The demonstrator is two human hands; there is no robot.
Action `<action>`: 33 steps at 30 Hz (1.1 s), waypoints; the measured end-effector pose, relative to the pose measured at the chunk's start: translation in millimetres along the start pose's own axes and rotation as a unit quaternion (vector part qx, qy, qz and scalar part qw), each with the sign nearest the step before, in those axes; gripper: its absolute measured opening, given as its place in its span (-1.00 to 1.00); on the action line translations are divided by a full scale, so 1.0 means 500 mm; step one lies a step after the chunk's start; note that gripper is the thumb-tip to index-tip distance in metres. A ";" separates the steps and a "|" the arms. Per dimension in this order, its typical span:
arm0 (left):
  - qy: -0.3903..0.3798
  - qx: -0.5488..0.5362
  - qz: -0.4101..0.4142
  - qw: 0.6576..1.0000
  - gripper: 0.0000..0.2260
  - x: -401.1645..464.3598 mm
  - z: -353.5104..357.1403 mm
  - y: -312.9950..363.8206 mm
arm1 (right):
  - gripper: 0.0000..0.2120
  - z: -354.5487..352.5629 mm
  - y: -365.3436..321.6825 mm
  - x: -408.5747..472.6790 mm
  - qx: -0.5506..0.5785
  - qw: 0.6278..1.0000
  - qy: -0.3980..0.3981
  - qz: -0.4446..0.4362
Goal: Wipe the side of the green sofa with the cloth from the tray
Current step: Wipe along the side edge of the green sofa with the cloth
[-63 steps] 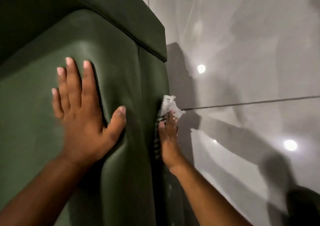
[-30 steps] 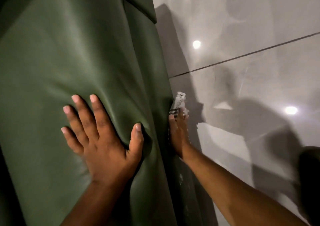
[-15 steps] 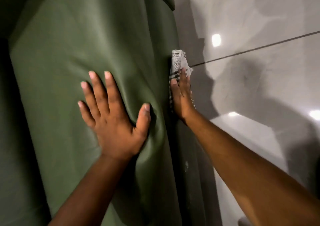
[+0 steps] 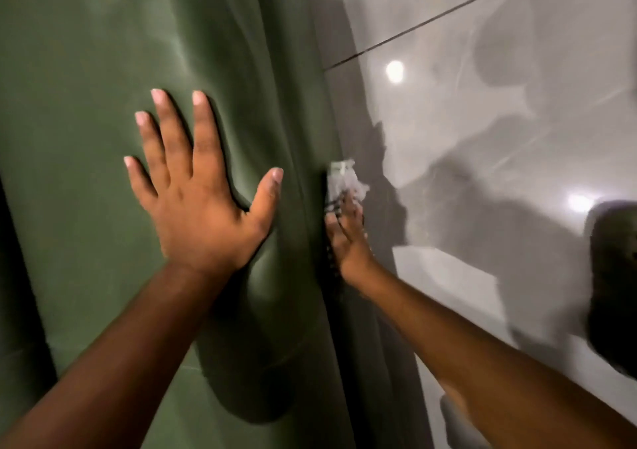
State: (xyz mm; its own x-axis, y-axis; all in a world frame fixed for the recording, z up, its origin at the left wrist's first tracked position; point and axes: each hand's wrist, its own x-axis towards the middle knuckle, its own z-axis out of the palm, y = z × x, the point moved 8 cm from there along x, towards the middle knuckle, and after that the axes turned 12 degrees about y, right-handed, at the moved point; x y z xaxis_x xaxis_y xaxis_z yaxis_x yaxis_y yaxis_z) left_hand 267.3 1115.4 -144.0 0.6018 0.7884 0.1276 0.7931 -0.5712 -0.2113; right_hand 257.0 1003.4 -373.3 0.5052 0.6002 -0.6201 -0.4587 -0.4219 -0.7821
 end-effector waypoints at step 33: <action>0.006 0.018 -0.009 1.000 -0.16 -0.006 0.026 -0.004 | -0.51 0.019 0.027 0.141 0.054 0.997 -0.004 0.058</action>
State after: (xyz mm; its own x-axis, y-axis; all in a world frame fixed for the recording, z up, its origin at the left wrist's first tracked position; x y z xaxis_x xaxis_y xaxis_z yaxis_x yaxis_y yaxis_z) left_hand 262.6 1117.2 -156.5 0.5887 0.7955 0.1436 0.8002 -0.5484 -0.2427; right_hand 279.7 1046.4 -427.2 0.4387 0.5563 -0.7058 -0.5900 -0.4141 -0.6931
